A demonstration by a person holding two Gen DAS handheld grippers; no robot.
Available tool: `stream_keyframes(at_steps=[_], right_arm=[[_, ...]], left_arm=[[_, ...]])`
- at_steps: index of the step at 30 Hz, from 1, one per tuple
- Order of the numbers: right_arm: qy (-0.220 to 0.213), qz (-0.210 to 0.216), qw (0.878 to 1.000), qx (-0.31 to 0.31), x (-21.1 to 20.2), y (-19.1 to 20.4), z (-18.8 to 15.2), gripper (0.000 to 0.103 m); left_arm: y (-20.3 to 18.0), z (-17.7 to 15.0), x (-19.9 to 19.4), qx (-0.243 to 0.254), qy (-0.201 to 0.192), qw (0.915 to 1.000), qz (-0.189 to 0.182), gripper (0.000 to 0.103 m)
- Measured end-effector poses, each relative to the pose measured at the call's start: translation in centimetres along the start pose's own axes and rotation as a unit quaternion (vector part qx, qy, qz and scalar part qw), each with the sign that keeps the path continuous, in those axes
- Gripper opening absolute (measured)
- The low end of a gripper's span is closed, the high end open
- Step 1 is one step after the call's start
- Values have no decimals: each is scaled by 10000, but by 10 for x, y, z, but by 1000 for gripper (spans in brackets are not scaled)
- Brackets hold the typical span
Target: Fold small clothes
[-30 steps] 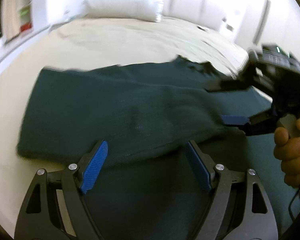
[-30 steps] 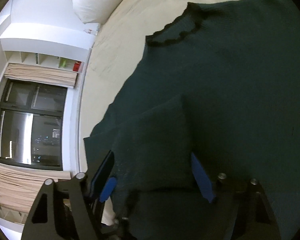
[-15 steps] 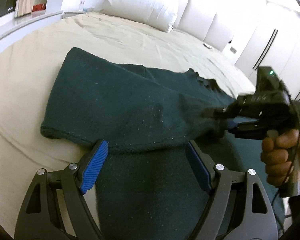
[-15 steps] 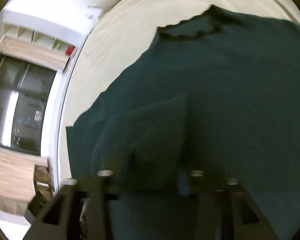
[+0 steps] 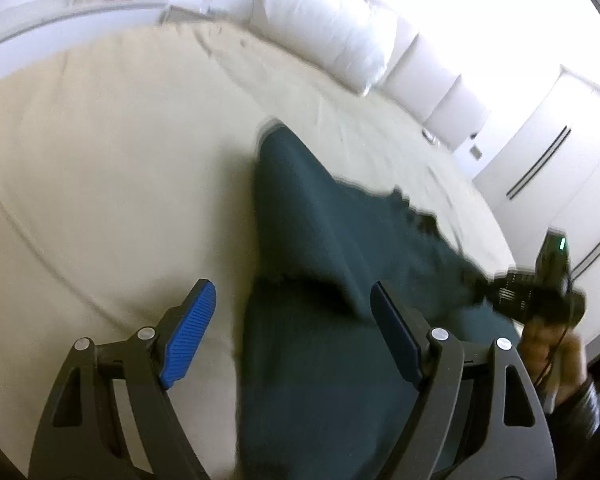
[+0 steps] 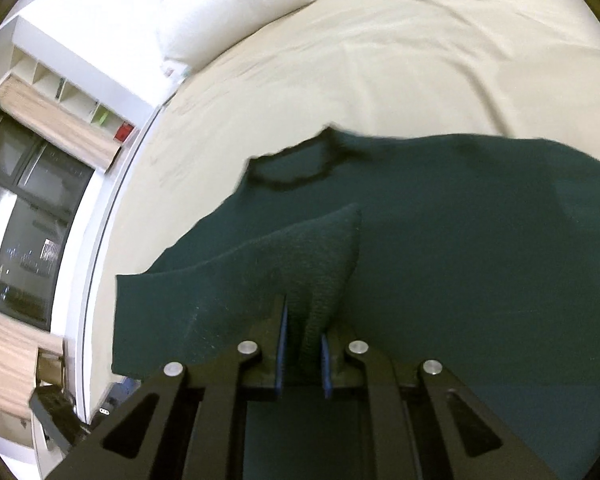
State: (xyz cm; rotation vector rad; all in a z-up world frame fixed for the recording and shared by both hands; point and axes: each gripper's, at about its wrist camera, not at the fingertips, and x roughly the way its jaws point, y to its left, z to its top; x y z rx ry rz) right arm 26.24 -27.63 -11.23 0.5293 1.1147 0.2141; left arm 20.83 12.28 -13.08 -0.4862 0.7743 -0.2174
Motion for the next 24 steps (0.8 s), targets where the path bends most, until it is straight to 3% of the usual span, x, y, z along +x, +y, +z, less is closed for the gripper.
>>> stream_keyframes(at_steps=[5, 8, 11, 12, 17, 24], right_arm=[[-42, -189, 9996, 208, -16, -37, 2, 14], [-98, -317, 9993, 180, -23, -49, 7, 14], [-106, -421, 9990, 86, -23, -52, 10, 14], [-104, -455, 9989, 48, -22, -52, 10, 14], [-66, -486, 9988, 18, -17, -54, 5, 14], [-89, -492, 9987, 49, -20, -59, 3, 14]], left_arm=[[-2, 48, -12, 32, -392, 9992, 95, 73], [-5, 80, -12, -40, -501, 9987, 63, 56], [-19, 102, -3, 145, -350, 9993, 15, 38], [-23, 105, 2, 163, -262, 9995, -33, 32], [-44, 93, 33, 352, 191, 9991, -103, 32], [-37, 72, 72, 379, 607, 9974, 120, 27]])
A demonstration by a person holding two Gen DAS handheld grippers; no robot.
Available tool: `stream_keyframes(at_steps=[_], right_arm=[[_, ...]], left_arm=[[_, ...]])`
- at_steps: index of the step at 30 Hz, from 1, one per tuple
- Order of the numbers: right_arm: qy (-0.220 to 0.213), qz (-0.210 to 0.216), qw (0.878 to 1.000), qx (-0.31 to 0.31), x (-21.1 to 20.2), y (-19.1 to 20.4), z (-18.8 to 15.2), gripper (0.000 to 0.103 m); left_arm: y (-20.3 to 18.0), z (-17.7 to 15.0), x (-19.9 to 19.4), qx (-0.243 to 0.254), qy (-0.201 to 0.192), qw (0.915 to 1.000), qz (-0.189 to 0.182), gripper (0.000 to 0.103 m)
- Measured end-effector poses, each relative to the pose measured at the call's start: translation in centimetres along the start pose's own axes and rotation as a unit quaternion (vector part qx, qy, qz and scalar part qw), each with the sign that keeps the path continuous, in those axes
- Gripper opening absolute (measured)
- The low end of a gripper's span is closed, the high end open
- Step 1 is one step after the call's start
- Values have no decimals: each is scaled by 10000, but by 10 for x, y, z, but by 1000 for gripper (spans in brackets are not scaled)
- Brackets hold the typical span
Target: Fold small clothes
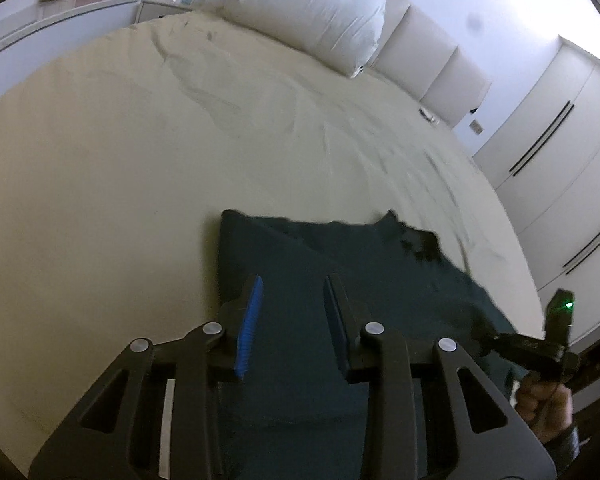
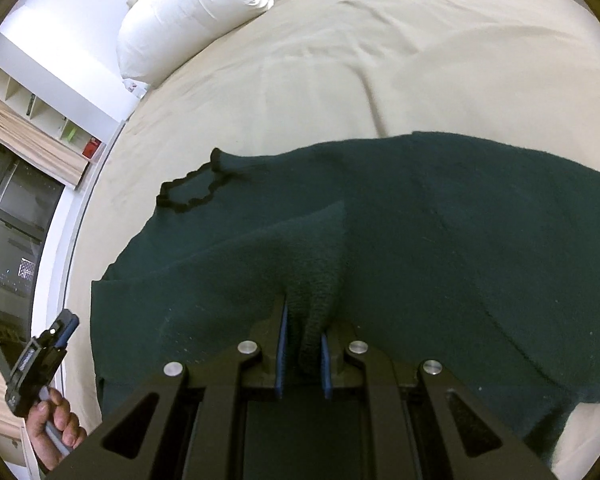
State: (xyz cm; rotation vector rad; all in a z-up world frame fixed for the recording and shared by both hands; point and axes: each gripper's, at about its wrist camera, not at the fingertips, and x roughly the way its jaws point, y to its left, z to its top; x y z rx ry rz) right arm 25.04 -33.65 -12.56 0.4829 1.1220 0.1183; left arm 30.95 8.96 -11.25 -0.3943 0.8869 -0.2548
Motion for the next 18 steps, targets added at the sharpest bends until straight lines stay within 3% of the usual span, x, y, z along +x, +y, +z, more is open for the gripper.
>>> stream_keyframes(at_steps=[18], right_arm=[[-57, -7, 9999, 120, -1, -7, -6, 14]], left_arm=[[-25, -3, 38, 789, 177, 9949, 605, 27]])
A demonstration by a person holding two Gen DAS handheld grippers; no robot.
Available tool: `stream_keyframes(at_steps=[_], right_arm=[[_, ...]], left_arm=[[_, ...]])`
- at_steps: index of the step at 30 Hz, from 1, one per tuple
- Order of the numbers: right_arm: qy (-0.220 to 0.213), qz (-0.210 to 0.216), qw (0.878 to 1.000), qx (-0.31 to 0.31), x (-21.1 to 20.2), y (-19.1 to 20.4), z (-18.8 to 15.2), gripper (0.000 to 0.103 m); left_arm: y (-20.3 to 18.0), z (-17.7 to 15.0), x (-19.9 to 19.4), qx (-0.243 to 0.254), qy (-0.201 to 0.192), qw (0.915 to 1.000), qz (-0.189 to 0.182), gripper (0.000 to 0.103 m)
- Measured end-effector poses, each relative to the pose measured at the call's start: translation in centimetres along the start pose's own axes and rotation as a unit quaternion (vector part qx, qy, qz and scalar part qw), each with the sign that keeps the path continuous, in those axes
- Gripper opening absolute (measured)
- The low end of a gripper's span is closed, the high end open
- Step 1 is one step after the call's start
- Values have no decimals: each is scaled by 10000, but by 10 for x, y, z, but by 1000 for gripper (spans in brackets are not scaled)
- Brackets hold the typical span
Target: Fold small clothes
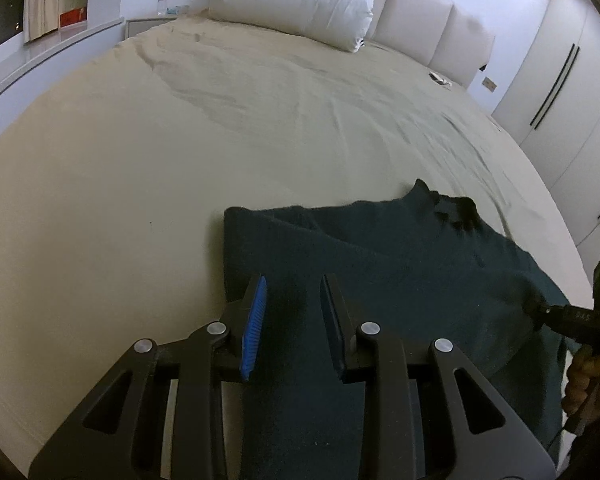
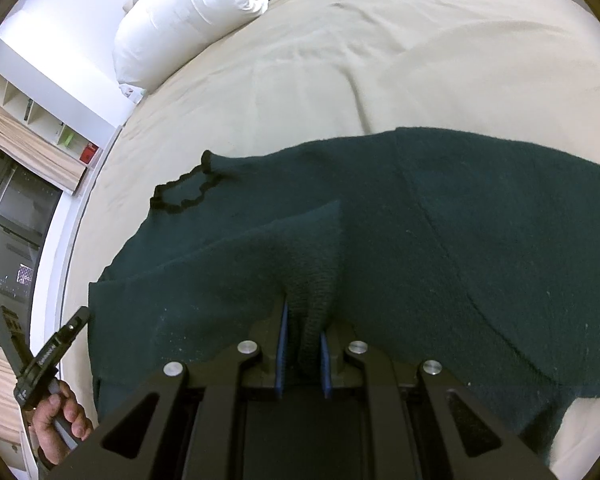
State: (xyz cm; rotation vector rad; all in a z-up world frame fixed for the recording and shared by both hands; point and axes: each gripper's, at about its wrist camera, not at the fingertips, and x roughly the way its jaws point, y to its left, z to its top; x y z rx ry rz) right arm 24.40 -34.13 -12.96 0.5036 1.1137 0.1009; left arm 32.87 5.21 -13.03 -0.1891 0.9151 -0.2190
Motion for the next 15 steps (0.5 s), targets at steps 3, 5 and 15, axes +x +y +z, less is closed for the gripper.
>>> stream_keyframes(at_steps=[3, 5, 15], right_arm=[[6, -25, 10000, 15, -3, 1, -3, 14], [-5, -27, 10000, 15, -3, 1, -3, 14], [-29, 113, 9999, 103, 7, -12, -5, 19]], left_arm=[[-6, 1, -3, 134, -118, 9998, 29, 27], [-10, 2, -3, 199, -127, 9997, 40, 27], [-12, -8, 29, 563, 157, 9973, 448, 27]])
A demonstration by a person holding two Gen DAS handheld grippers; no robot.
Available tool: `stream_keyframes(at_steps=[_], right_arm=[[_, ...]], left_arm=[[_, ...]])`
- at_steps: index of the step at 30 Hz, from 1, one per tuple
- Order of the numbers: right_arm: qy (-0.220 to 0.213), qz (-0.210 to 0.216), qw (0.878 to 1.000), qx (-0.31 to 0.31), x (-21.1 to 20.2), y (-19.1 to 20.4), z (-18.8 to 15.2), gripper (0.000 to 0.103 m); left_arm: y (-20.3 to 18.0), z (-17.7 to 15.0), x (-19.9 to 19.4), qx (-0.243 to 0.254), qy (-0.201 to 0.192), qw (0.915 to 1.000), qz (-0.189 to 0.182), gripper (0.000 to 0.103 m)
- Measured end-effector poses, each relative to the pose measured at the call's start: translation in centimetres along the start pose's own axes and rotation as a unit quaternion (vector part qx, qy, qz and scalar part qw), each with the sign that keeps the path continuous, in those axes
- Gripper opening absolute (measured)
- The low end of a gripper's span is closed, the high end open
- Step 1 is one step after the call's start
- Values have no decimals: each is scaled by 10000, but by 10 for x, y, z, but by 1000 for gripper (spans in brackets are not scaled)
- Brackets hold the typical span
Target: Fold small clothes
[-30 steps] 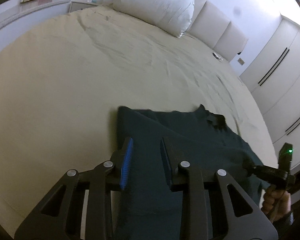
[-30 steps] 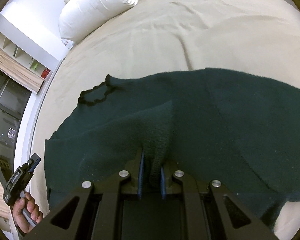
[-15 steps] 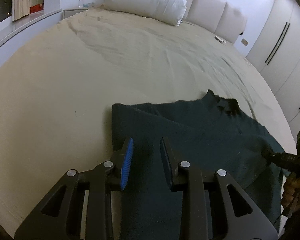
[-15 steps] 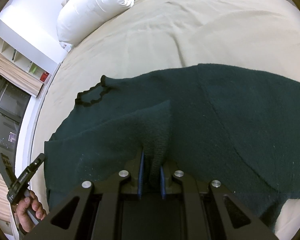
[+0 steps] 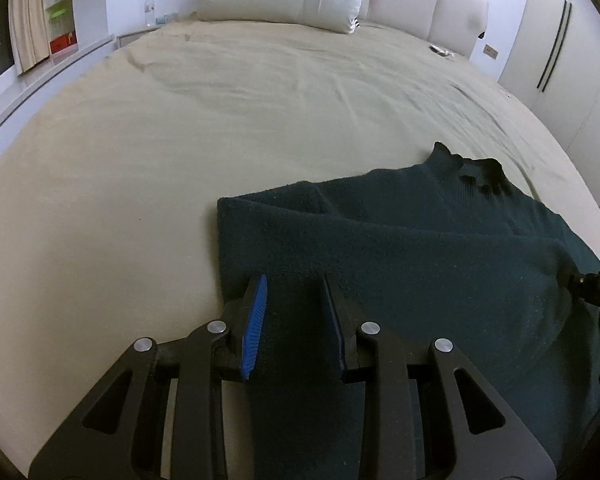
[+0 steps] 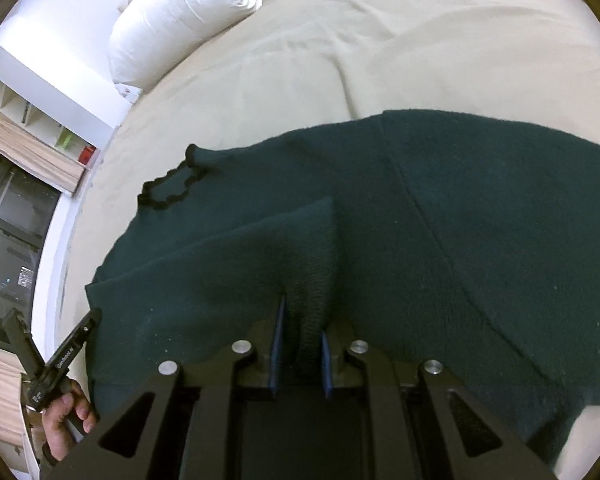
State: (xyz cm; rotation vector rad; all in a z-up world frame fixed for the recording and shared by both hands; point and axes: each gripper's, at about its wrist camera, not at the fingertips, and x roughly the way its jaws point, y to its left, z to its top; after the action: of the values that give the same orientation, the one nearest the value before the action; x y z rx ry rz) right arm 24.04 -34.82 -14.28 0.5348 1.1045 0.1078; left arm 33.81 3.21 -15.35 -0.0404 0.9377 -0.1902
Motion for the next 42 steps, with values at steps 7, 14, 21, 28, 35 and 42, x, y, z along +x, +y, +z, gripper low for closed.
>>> stream_keyframes(at_steps=[7, 14, 21, 28, 35, 42], right_arm=[[-1098, 64, 9939, -83, -61, 32, -14, 38], [-163, 872, 9961, -17, 8, 25, -27, 33], [-1716, 656, 9731, 1390, -106, -90, -56, 56], [-2959, -50, 8885, 3507, -235, -255, -132, 63], [-3097, 219, 8564, 4126, -241, -317, -147, 62], [-3293, 348, 8422, 4255, -235, -343, -119, 48]], left_arm=[[-20, -7, -23, 111, -290, 9995, -92, 27], [-23, -17, 1, 162, -46, 9997, -175, 27], [-22, -12, -10, -75, -69, 9997, -233, 27], [-33, -15, -42, -650, -304, 9936, -872, 70], [-67, -21, -41, -853, 169, 9870, -1353, 70], [-92, -30, -29, -1075, 531, 9772, -1753, 70]])
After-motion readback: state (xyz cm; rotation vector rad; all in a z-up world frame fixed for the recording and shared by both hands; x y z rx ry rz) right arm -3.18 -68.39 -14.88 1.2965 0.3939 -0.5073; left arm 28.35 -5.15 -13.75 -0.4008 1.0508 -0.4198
